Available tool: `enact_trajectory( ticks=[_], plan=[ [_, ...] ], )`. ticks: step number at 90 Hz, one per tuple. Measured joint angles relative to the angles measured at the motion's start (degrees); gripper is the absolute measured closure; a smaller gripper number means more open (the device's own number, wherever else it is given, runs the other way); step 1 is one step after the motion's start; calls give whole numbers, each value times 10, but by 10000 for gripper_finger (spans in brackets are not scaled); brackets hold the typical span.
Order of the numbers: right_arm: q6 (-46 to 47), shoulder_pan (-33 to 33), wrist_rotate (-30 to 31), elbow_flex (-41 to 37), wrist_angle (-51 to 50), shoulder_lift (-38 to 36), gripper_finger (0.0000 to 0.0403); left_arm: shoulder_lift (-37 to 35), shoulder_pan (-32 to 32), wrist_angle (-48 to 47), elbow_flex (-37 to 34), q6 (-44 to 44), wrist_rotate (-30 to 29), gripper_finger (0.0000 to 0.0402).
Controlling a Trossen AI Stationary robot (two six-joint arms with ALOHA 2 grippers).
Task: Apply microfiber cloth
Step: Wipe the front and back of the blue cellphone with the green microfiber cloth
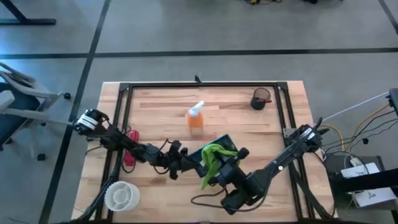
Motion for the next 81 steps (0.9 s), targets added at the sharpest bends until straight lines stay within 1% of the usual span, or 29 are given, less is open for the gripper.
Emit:
enact_trajectory(
  ticks=[7, 20, 31, 40, 44, 48, 57, 71, 81],
  plan=[
    [-56, 1, 1, 0, 63, 5, 403, 4, -1, -2, 4, 4, 8, 395],
    [-201, -1, -9, 0, 183, 5, 403, 4, 5, -3, 15, 33, 16, 395],
    [-329, -3, -47, -1, 282, 7, 403, 2, 6, -14, 26, 49, 27, 395],
    [-446, -11, -112, 0, 370, 12, 403, 1, 6, -18, 35, 63, 35, 395],
    [-488, -12, -124, 0, 396, 16, 403, 1, 7, -21, 38, 63, 42, 395],
    [-519, -11, -123, 0, 413, 19, 403, 1, 7, -23, 41, 63, 56, 395],
    [-551, -5, -113, 0, 416, 20, 403, -6, 6, -25, 40, 61, 81, 395],
    [-592, 15, -82, -1, 408, 14, 403, -16, -3, -25, 30, 59, 97, 395],
    [-569, 26, -52, -3, 370, 1, 403, -18, -8, -23, 28, 61, 100, 395]
  ],
)
